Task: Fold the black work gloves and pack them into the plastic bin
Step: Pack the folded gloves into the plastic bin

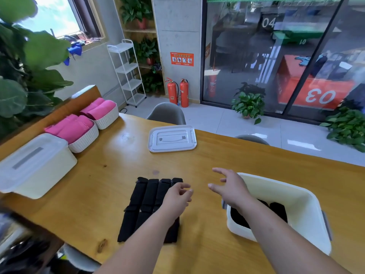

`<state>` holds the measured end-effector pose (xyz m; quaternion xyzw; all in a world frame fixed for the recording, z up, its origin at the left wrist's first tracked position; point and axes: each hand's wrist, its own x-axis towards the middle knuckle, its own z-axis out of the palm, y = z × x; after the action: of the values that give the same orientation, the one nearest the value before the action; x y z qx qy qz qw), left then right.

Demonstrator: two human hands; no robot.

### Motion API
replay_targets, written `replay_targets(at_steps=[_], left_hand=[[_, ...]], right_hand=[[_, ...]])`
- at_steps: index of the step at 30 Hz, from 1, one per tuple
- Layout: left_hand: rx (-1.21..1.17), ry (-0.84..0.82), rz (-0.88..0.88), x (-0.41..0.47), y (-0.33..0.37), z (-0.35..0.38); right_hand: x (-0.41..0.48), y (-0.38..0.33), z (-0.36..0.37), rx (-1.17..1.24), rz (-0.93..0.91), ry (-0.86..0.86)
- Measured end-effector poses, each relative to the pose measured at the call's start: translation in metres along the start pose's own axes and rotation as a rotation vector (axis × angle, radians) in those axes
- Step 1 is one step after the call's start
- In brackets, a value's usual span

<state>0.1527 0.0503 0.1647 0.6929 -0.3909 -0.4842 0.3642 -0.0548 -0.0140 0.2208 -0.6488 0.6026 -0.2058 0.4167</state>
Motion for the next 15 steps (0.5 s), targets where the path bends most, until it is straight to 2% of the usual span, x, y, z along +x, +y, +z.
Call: replay_targets(at_steps=[6,15], left_hand=[[0.101,0.077,-0.045,0.005,-0.023,-0.036],[0.169,0.074,-0.108,0.026,-0.035,-0.064]], right_hand=[[0.011,-0.015,0.047,-0.123,-0.005,-0.158],[0.041,-0.011,0.106,-0.267,0.081,-0.354]])
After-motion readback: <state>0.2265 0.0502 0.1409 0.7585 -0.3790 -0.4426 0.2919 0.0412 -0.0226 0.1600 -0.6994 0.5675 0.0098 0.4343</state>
